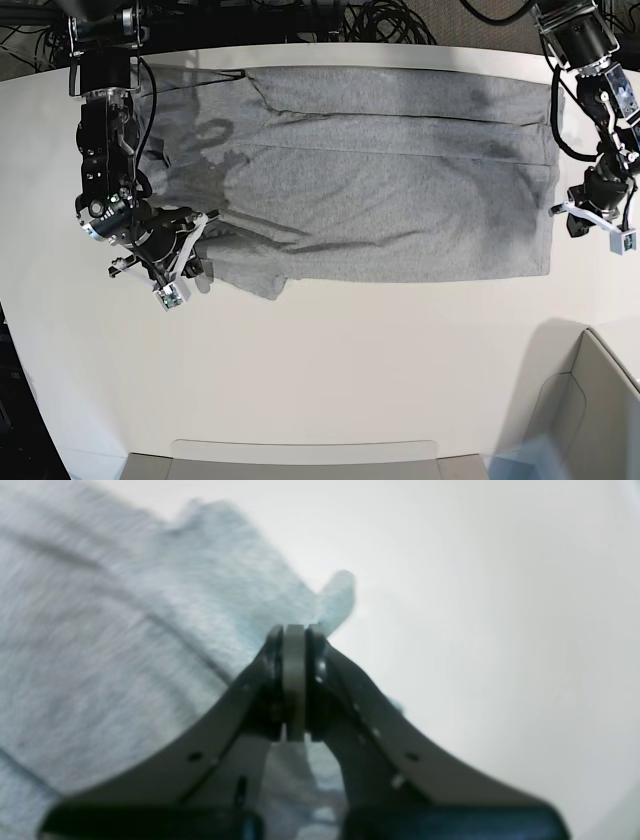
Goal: Fold the T-shirt properly
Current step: 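Lift the hem and fold it toward the collar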
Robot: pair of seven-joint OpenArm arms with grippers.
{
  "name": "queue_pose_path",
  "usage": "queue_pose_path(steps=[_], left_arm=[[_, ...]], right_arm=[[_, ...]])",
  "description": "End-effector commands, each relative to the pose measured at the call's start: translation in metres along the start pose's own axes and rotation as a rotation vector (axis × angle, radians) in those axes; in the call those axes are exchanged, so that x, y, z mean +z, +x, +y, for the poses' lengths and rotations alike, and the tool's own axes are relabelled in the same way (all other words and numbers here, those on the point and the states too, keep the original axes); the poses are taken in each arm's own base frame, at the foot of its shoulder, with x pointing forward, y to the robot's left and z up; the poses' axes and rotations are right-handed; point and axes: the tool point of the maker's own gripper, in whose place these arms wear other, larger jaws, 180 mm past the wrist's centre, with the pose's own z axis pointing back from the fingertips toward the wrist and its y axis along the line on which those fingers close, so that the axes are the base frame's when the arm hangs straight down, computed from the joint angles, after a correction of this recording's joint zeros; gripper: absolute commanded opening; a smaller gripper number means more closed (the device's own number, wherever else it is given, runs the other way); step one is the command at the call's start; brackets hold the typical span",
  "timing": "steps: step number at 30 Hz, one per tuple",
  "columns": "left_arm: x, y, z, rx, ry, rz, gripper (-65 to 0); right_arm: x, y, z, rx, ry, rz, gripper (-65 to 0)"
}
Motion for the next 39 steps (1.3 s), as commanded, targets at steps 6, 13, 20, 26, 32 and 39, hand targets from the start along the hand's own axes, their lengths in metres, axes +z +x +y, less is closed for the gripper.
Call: queue_pose_path(steps=[6, 13, 20, 26, 32, 39], left_arm=[[-0.004, 0.024, 0.008, 0.018, 0.010, -0.060, -65.0], [-0.047, 0.065, 0.011, 0.184, -0.015, -0.150, -46.0], [-0.104, 0.052, -0.003, 0.198, 0.042, -0.048, -47.3], [-0.109, 0.047, -0.009, 0.183, 0.036, -0.032, -47.3], [-0.111, 0.035, 0.000, 0.199, 0.057, -0.010, -47.3], [-0.113, 0.021, 0.001, 0.204, 0.063, 0.027, -47.3]], right_arm=[[0.009, 0.013, -0.009, 0.006, -0.027, -0.049, -65.0], [0.007, 0.016, -0.006, 0.010, -0.020, -0.054, -65.0], [0.007, 0.013, -0.006, 0.011, -0.018, -0.048, -65.0], [0.008, 0.013, -0.008, 0.010, -0.022, -0.047, -65.0], [0.007, 0.008, -0.012, 0.018, -0.027, -0.030, -65.0], [0.001, -0.001, -0.013, -0.002, -0.021, -0.003, -65.0]])
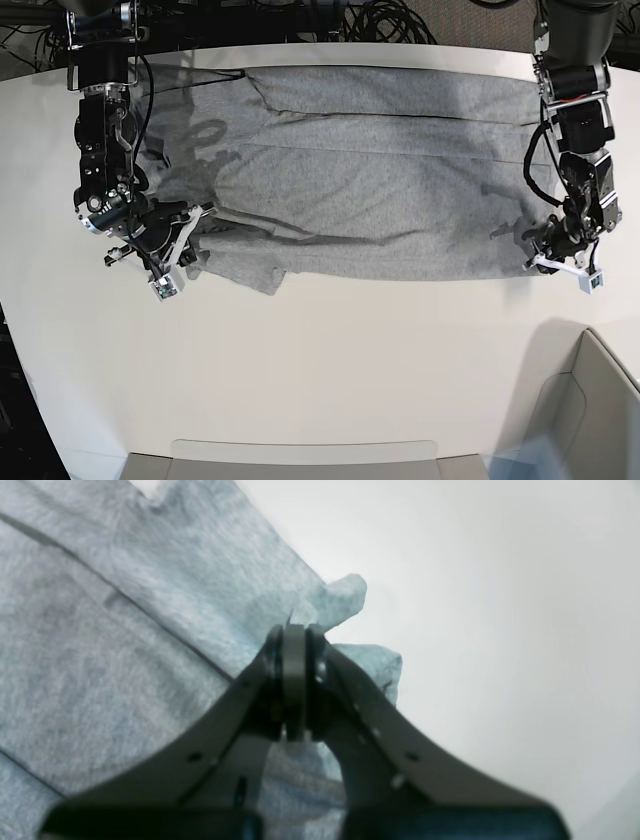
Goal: Fold the T-shirt properly
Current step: 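Lift the hem and fold it toward the collar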
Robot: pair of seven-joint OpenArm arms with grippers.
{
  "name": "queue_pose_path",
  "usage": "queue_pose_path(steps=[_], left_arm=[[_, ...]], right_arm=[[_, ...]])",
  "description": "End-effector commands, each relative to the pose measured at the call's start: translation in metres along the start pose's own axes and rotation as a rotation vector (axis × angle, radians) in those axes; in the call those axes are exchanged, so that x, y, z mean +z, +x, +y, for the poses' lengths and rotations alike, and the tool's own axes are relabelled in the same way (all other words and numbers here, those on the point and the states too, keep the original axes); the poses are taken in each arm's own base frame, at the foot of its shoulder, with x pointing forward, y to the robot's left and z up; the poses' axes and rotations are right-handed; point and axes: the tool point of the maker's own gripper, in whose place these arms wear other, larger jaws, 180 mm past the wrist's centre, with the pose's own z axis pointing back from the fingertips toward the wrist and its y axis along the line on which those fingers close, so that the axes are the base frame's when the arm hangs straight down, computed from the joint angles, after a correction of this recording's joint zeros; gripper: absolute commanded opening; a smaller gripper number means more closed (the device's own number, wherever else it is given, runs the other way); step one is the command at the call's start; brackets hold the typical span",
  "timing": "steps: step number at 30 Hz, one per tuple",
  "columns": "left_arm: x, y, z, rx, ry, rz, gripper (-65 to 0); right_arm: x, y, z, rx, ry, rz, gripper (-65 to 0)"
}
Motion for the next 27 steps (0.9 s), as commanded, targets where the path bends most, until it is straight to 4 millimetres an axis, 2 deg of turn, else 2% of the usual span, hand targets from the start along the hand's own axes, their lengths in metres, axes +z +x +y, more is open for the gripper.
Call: queue_pose_path(steps=[1, 5, 9, 11, 13, 15, 17, 19, 20, 23, 27], left_arm=[[0.003, 0.018, 0.002, 0.003, -0.002, -0.034, -47.3], [0.000, 0.006, 0.006, 0.020, 0.004, 0.003, -46.6], [-0.003, -0.015, -0.019, -0.100, -0.089, 0.093, -45.9], [-0.003, -0.015, -0.030, -0.141, -0.121, 0.097, -45.9], [-0.001, -0.017, -0.031, -0.155, -0.124, 0.096, -46.3], [-0.001, -0.025, -0.028, -0.157, -0.120, 0.117, -49.0], [-0.001, -0.027, -0.027, -0.159, -0.118, 0.128, -55.1], [-0.001, -0.028, -0.026, -0.163, -0.114, 0.127, -63.9], [-0.001, -0.028, -0.026, -0.163, -0.114, 0.126, -65.0], [-0.001, -0.025, -0.025, -0.159, -0.113, 0.111, -65.0], [0.000, -0.010, -0.025, -0.152, -0.115, 0.038, -65.0]], right_arm=[[0.006, 0.019, -0.007, 0.013, -0.014, -0.056, -65.0], [0.006, 0.019, -0.008, 0.014, -0.015, -0.055, -65.0], [0.006, 0.020, -0.008, 0.014, -0.015, -0.059, -65.0], [0.006, 0.020, -0.008, 0.014, -0.015, -0.059, -65.0], [0.007, 0.019, -0.008, 0.016, -0.016, -0.058, -65.0], [0.007, 0.019, -0.008, 0.016, -0.016, -0.058, -65.0], [0.006, 0.019, -0.008, 0.015, -0.016, -0.057, -65.0], [0.006, 0.019, -0.008, 0.015, -0.015, -0.058, -65.0], [0.006, 0.019, -0.008, 0.015, -0.015, -0.058, -65.0], [0.006, 0.021, -0.008, 0.016, -0.017, -0.061, -65.0], [0.006, 0.022, -0.008, 0.014, -0.016, -0.065, -65.0]])
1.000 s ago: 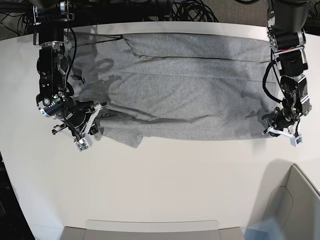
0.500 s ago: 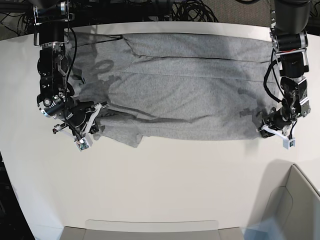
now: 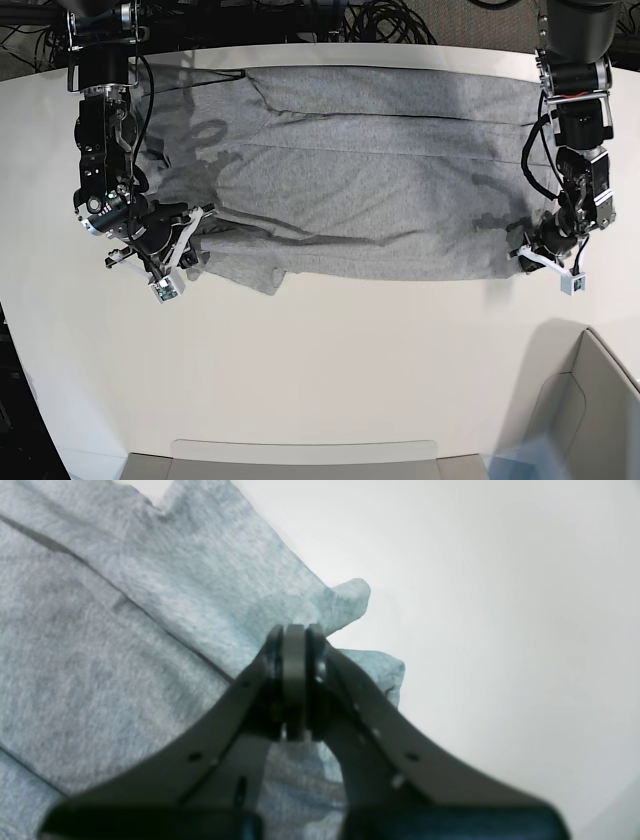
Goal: Fold the T-shirt properly
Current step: 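Lift the hem and fold it toward the collar, then drag the folded hem up onto the collar fold with both grippers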
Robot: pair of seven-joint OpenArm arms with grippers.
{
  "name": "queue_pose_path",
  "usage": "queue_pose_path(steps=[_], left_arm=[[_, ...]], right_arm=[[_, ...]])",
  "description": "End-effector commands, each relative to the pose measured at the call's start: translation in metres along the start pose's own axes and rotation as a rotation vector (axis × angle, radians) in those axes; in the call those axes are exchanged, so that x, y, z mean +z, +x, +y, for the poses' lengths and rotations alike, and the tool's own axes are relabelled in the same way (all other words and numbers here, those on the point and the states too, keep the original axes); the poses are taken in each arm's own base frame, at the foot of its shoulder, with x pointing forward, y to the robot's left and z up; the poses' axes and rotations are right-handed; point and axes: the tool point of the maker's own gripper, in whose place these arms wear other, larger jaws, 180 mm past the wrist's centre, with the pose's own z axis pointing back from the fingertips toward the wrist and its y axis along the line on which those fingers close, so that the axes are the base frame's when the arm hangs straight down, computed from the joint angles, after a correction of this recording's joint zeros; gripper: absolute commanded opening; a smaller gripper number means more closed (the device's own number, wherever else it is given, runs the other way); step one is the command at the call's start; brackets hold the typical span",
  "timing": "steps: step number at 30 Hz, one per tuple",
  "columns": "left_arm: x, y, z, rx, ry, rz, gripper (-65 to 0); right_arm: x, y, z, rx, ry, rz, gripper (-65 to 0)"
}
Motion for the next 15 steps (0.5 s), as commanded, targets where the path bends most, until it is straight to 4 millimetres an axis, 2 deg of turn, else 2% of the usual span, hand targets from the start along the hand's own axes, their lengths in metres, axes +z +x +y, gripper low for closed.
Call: queue_pose_path(steps=[1, 6, 10, 15], left_arm=[[0.005, 0.018, 0.001, -0.034, 0.011, -0.022, -65.0], [0.038, 0.053, -0.004, -0.060, -0.006, -0.183, -65.0], [0.058, 0.054, 0.005, -0.061, 0.012, -0.186, -65.0], [0.075, 0.044, 0.013, -0.075, 0.032, -0.169, -65.0]], right_arm=[[0.006, 0.020, -0.009, 0.017, -0.021, -0.061, -65.0], [0.013, 0.029, -0.008, 0.027, -0.025, -0.091, -65.0], [0.023, 0.040, -0.004, 0.053, -0.031, -0.129, -65.0], [0.033, 0.041, 0.006, 0.075, -0.027, -0.152, -65.0]])
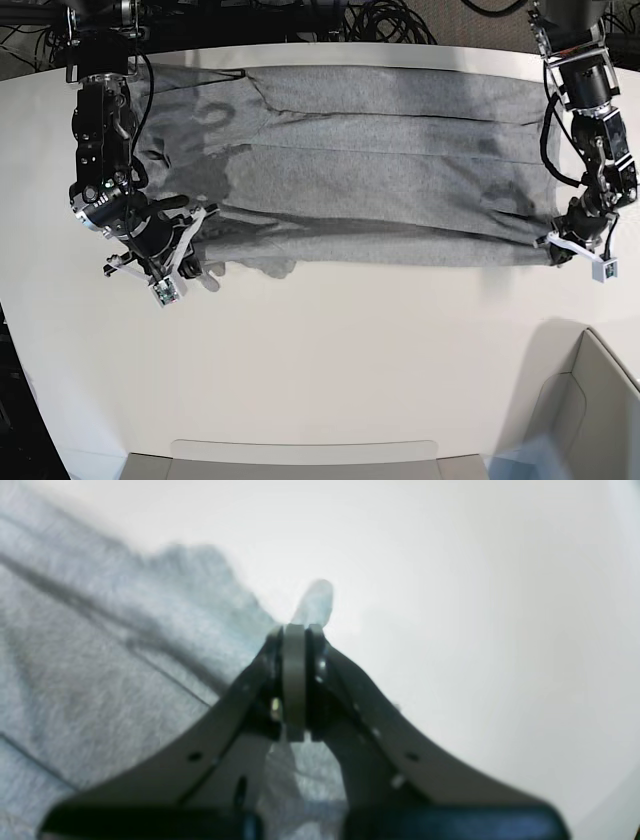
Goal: Fold the T-shirt properly
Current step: 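Drag the folded hem up onto the collar fold with both grippers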
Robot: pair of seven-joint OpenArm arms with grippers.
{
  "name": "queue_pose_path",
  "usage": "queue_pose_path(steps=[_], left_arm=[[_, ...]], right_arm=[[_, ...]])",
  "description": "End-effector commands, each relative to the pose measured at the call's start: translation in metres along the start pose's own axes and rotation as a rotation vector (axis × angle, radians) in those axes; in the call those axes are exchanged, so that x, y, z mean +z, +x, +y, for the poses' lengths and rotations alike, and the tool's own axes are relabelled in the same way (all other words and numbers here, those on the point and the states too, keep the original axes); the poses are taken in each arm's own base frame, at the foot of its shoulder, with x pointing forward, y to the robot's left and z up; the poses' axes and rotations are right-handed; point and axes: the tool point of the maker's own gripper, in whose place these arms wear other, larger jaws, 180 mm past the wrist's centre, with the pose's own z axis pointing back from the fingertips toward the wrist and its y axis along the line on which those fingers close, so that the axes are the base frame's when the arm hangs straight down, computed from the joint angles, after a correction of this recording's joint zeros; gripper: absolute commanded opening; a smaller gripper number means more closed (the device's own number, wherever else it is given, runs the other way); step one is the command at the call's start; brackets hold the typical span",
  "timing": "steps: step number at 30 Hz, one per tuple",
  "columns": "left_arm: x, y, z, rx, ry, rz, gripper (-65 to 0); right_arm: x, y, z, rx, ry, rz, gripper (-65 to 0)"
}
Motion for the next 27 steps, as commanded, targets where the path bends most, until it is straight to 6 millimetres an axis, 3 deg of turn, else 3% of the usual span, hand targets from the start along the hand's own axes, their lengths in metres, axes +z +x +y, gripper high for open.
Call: queue_pose_path(steps=[1, 5, 10, 15, 22, 27], left_arm=[[0.010, 0.026, 0.003, -0.026, 0.003, -0.064, -65.0], [0.024, 0.017, 0.004, -0.059, 0.014, -0.041, -65.0], [0.038, 0.005, 0.000, -0.111, 0.015, -0.006, -65.0], [0.052, -0.006, -0.006, -0.163, 0.011, 0.002, -65.0], [0.071, -0.020, -0.016, -0.233, 0.001, 0.012, -65.0], [0.091, -0.020, -0.005, -0.230, 0.047, 0.040, -65.0]], right_arm=[[0.008, 0.013, -0.005, 0.024, -0.017, -0.046, -65.0], [0.020, 0.008, 0.003, 0.030, -0.019, -0.054, -65.0], [0.045, -0.005, -0.020, -0.005, -0.103, -0.006, -65.0], [0.059, -0.017, -0.027, -0.023, -0.141, 0.011, -65.0], [0.071, -0.039, -0.014, -0.026, -0.131, 0.052, -65.0], [0.077, -0.054, -0.014, -0.018, -0.129, 0.084, -65.0]])
